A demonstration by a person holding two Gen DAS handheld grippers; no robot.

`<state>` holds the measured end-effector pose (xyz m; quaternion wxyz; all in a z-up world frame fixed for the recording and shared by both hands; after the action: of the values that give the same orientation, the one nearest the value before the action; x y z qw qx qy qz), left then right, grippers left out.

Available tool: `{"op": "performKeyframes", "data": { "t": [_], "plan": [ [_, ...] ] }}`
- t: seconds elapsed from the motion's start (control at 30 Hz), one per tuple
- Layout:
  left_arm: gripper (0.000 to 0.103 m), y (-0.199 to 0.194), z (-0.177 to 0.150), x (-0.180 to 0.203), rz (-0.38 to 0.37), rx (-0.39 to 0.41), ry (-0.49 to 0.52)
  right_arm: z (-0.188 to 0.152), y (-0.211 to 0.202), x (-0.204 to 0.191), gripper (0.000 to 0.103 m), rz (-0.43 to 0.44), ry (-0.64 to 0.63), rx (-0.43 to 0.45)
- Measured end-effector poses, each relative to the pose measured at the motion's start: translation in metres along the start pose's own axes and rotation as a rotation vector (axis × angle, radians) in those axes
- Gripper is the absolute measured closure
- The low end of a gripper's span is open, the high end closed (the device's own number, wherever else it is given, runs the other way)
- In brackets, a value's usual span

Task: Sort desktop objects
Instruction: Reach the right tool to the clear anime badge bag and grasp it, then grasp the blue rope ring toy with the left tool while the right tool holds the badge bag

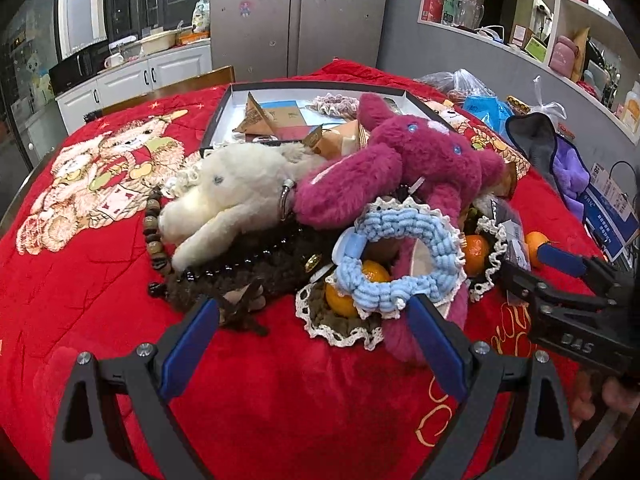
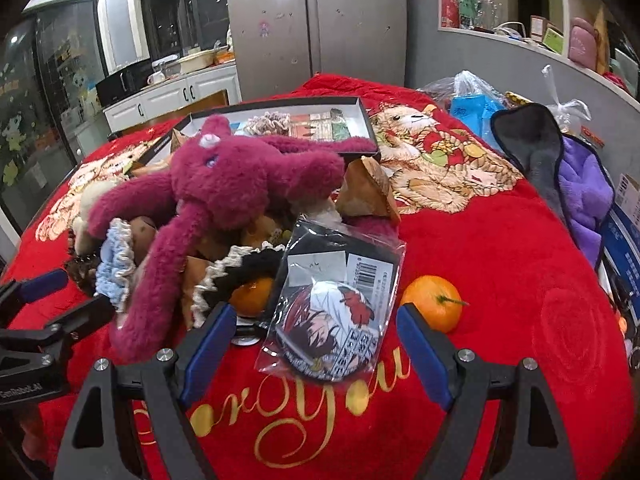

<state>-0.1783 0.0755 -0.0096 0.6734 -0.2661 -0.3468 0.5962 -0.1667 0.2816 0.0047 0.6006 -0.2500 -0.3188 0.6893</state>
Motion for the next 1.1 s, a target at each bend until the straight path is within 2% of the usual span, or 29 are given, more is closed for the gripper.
{"op": "performKeyframes", "data": {
  "t": [0.1,0.4,0.47,0.5,0.53,0.57,0.6,0.7,0.77,0.8,1.1],
  "plan": [
    [0.007,0.002,0.001,0.001,-0.031,-0.007,-0.007,-0.001,0.012,0.005,0.018,-0.004,0.007,-0.024],
    [0.009,0.004,0.001,0.007,-0.053,0.017,0.018,-0.005,0.025,0.022,0.018,0.102,0.107,-0.008],
    [0.018,0.003,0.000,0.007,-0.065,0.021,0.017,-0.007,0.026,0.023,0.019,0.115,0.122,-0.011],
    [0.036,0.003,0.000,0.007,-0.075,0.020,0.014,-0.007,0.027,0.022,0.019,0.115,0.119,-0.011],
    [0.056,0.003,0.000,0.007,-0.097,0.010,0.008,-0.007,0.026,0.022,0.026,0.119,0.115,-0.008],
    [0.065,0.006,-0.001,0.007,-0.130,-0.013,0.001,-0.007,0.025,0.021,0.036,0.128,0.112,-0.001],
    [0.076,0.008,-0.001,0.007,-0.147,-0.037,-0.001,-0.006,0.024,0.019,0.036,0.145,0.108,0.007],
    [0.080,0.005,-0.004,0.009,-0.130,-0.014,0.019,-0.008,0.022,0.015,0.037,0.138,0.093,0.008],
    [0.092,0.001,-0.005,0.009,-0.130,0.000,0.017,-0.009,0.020,0.013,0.037,0.147,0.090,0.010],
    [0.101,-0.002,-0.005,0.008,-0.129,0.005,0.014,-0.009,0.018,0.011,0.037,0.157,0.094,0.019],
    [0.101,-0.031,-0.004,0.000,-0.152,0.066,0.000,0.001,-0.029,-0.002,0.037,0.143,0.037,0.104]
  ]
}}
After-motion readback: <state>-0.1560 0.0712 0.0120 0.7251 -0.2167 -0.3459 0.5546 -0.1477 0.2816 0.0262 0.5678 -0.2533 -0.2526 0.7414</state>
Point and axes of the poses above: each gripper's, at about its wrist camera, not at the fingertips, and y roughly the way its jaws point, x to its right, z to its top, the point moved 2 cm from there along y, roughly the way its jaws point, and after that the axes turned 6 degrees about -y, right-handed, at the moved point
